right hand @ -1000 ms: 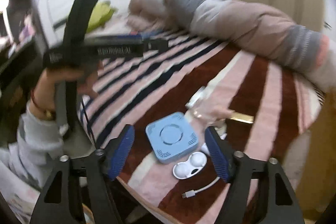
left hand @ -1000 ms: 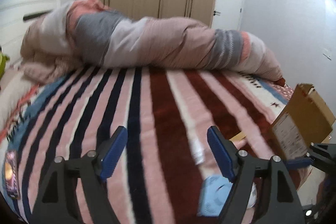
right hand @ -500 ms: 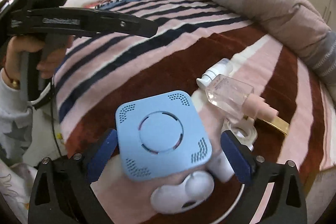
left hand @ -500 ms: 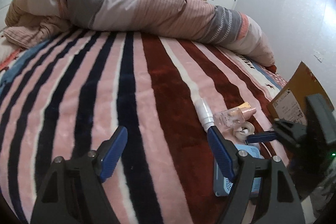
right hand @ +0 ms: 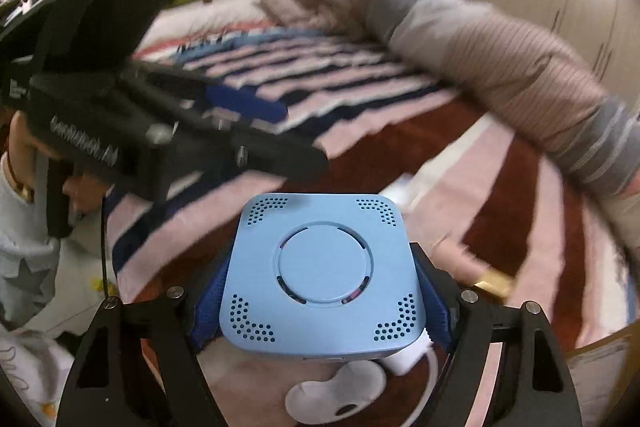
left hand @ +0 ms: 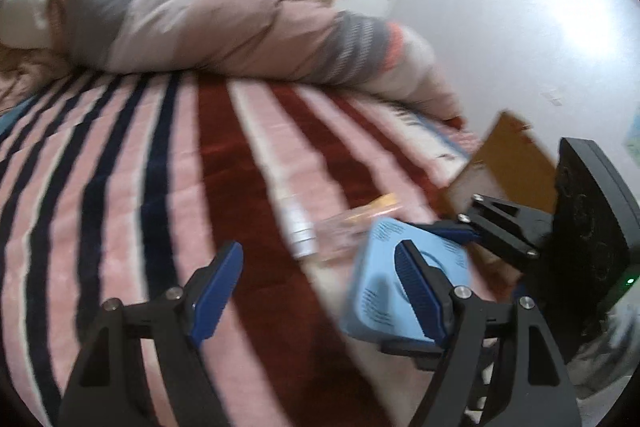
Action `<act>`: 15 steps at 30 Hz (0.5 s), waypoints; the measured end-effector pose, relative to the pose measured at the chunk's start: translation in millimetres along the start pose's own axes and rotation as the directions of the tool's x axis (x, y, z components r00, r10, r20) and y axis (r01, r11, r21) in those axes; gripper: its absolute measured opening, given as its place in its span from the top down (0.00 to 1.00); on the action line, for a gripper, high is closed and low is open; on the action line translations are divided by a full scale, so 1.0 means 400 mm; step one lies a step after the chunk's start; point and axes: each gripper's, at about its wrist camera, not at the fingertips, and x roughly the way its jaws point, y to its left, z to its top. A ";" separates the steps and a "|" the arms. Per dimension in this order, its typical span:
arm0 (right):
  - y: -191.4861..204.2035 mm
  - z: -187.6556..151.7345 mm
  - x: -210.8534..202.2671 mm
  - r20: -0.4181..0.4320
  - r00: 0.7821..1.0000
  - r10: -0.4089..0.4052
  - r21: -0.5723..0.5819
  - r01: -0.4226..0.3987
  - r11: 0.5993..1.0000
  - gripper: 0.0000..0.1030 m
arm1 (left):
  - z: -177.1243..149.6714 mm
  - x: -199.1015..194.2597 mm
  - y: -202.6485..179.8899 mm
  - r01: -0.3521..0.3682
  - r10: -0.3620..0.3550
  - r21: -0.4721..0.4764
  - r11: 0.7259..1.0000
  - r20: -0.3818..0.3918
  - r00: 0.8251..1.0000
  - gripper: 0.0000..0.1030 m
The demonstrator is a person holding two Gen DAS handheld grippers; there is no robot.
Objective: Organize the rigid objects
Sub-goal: 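Grasp the light-blue square device with the right gripper, then carry the blue device into the box and release it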
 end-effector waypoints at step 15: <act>0.003 0.017 -0.356 0.355 0.896 -0.268 0.032 0.274 0.961 0.24 | 0.124 -0.054 -0.292 0.389 -0.392 0.106 0.915 0.011 0.920 0.30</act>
